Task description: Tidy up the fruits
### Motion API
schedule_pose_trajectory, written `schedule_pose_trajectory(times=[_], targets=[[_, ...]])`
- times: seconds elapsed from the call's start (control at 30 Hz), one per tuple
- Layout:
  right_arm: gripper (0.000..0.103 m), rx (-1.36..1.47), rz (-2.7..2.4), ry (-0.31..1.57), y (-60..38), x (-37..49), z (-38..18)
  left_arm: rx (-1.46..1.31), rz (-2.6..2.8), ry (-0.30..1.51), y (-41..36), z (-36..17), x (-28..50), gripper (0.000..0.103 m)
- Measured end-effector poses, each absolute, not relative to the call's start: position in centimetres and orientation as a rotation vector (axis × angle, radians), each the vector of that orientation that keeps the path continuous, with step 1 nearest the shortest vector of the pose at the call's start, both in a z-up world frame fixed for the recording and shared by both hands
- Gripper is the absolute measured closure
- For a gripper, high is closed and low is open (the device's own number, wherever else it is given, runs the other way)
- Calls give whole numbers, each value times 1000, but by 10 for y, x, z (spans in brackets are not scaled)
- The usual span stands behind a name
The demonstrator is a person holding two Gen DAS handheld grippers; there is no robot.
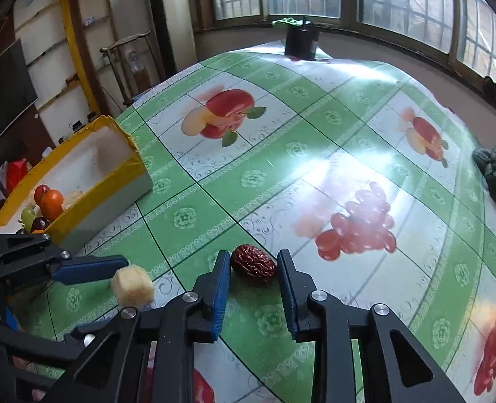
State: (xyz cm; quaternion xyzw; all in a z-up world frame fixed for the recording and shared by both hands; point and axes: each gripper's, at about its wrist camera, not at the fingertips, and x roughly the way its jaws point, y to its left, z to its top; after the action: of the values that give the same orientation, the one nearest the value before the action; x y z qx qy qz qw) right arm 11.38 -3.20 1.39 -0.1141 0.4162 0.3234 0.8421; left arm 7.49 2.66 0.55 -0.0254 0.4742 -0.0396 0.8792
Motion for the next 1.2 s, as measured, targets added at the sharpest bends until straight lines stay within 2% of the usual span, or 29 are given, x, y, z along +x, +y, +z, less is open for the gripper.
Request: schedule_pose_trajectory(times=[0.2, 0.57, 0.83, 1.2], targets=[[76, -111, 679, 911, -56, 102, 19, -66, -101, 978, 29, 8, 68, 84], [76, -36, 626, 864, -81, 37, 47, -58, -119, 900, 32, 47, 24, 85], [76, -14, 670, 818, -60, -9, 71, -34, -29, 837, 65, 68, -15, 84], [76, -55, 753, 803, 4, -34, 85, -54, 87, 798, 121, 72, -48, 84]])
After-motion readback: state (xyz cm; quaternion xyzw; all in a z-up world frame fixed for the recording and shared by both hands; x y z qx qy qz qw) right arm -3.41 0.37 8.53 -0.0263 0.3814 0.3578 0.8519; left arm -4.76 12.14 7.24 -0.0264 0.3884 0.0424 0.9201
